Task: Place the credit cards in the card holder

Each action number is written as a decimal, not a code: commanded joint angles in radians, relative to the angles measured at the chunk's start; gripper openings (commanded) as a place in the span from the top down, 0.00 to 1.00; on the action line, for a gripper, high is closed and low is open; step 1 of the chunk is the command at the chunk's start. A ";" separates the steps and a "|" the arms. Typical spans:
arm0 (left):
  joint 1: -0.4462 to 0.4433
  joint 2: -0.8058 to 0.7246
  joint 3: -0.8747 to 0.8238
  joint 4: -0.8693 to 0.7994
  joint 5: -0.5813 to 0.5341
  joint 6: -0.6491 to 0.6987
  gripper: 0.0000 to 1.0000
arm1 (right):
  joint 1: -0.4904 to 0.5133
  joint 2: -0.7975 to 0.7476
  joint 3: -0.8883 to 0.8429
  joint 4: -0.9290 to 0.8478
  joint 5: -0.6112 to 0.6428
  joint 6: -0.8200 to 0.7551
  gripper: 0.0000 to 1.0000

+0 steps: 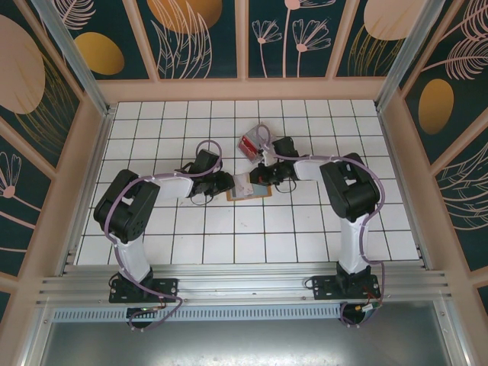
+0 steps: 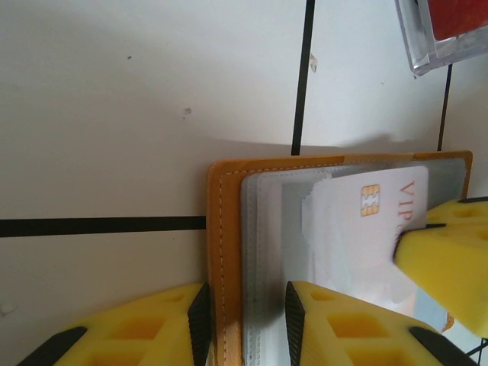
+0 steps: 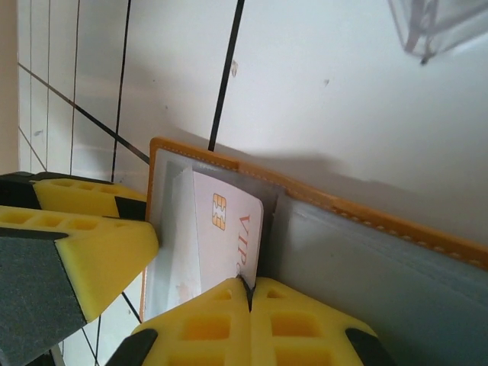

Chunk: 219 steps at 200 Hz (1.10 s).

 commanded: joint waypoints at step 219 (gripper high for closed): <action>-0.081 0.052 -0.067 0.104 0.008 -0.081 0.66 | 0.178 -0.053 -0.107 0.113 0.250 0.224 0.95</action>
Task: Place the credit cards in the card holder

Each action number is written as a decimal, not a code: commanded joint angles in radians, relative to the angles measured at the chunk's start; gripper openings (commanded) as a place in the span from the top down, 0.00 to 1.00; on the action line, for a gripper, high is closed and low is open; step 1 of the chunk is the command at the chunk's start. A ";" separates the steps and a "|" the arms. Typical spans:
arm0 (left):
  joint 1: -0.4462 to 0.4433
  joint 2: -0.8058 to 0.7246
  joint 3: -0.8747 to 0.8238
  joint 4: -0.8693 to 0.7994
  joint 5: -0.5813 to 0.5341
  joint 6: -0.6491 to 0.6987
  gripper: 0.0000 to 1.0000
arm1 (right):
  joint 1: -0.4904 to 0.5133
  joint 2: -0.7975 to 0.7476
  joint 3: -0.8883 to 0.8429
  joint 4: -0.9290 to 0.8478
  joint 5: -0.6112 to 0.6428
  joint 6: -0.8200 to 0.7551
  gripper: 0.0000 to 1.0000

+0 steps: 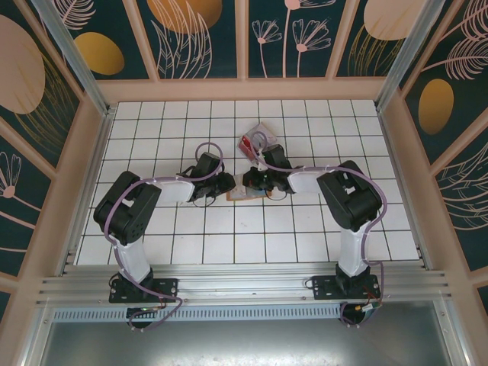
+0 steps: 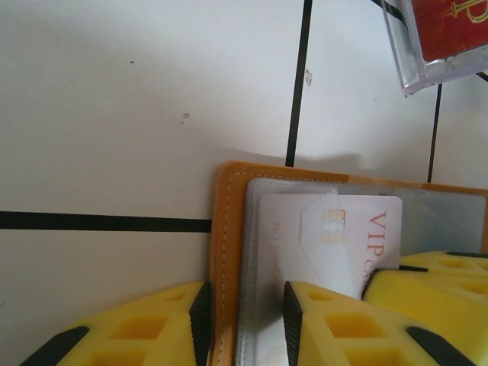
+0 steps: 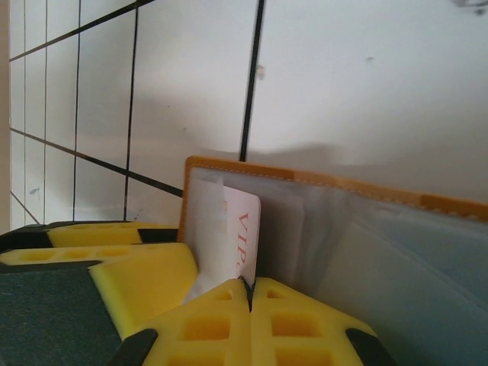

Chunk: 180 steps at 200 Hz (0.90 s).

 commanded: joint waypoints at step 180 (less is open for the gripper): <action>-0.049 0.086 0.028 -0.037 0.053 0.018 0.67 | -0.095 -0.188 0.008 -0.467 0.336 -0.400 0.54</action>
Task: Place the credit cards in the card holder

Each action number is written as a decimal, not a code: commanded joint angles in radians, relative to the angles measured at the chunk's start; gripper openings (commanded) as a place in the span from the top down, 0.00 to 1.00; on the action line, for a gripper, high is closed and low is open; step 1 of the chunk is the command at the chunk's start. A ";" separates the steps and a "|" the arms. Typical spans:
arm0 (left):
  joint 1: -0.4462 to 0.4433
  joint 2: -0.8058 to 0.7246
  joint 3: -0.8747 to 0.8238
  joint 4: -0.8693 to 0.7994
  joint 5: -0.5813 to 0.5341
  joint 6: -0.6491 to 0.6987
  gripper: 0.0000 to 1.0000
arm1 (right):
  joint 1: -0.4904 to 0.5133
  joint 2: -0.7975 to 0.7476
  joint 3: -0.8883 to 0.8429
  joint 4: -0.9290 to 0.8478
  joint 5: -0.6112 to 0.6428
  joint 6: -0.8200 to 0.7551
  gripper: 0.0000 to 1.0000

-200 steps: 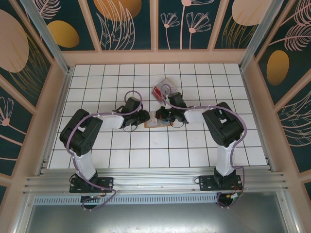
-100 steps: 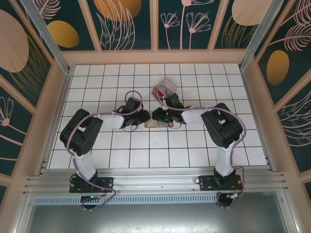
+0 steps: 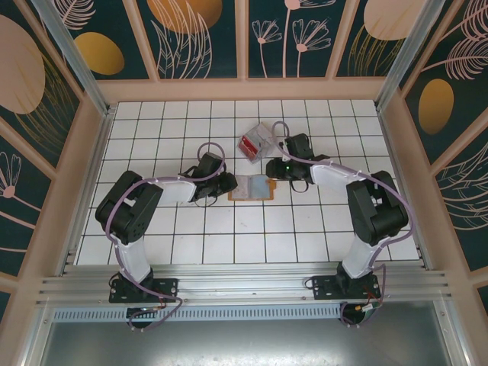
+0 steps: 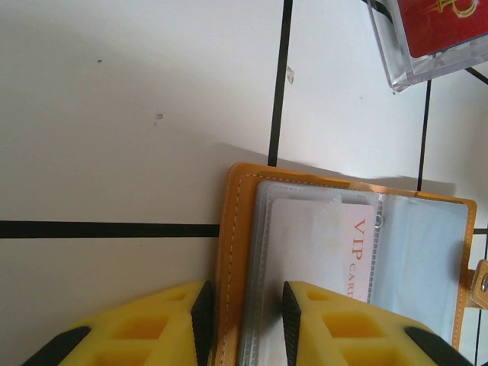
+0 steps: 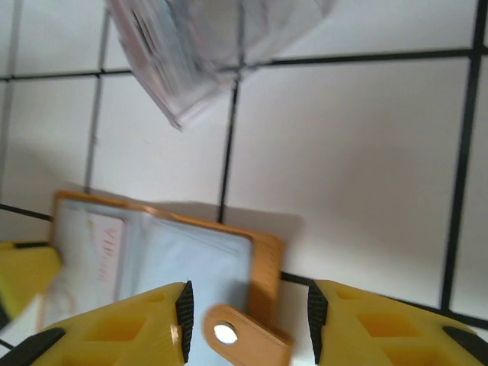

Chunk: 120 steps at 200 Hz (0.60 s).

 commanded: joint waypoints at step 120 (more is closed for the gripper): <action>-0.036 0.074 0.028 -0.061 0.057 0.028 0.67 | 0.171 0.098 0.099 -0.202 0.471 -0.114 0.52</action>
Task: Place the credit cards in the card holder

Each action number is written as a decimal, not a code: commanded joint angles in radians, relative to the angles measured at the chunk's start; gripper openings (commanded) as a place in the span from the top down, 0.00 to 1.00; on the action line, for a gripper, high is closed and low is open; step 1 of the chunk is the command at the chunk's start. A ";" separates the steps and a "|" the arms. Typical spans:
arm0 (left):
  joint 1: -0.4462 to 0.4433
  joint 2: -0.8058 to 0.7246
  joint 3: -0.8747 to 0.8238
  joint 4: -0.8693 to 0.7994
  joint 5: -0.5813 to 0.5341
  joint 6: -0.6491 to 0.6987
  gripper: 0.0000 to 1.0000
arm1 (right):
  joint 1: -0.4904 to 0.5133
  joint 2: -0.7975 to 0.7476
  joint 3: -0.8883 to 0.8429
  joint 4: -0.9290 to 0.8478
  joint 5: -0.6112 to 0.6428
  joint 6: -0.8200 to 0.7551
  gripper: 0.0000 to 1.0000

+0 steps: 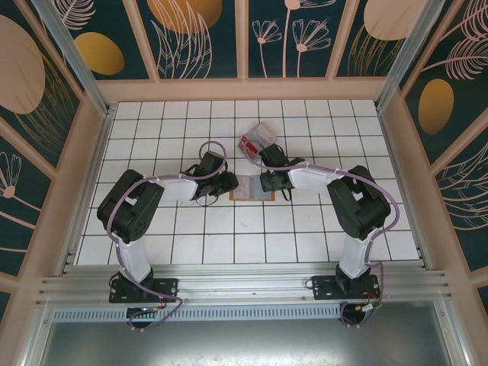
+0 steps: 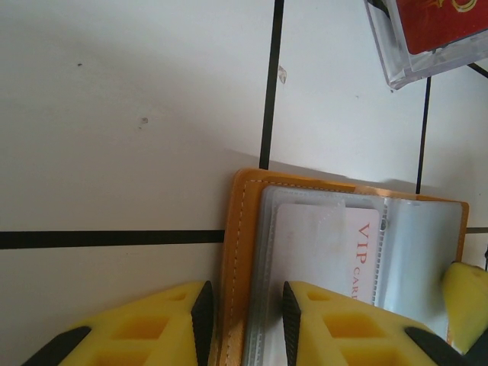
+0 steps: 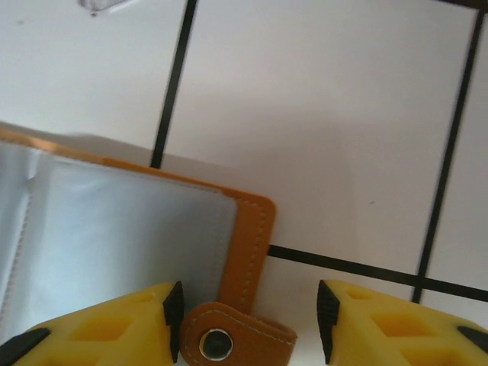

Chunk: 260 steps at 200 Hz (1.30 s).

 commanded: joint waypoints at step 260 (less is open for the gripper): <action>-0.035 0.010 -0.024 -0.003 0.038 0.007 0.67 | -0.017 -0.049 0.015 0.373 -0.696 0.287 1.00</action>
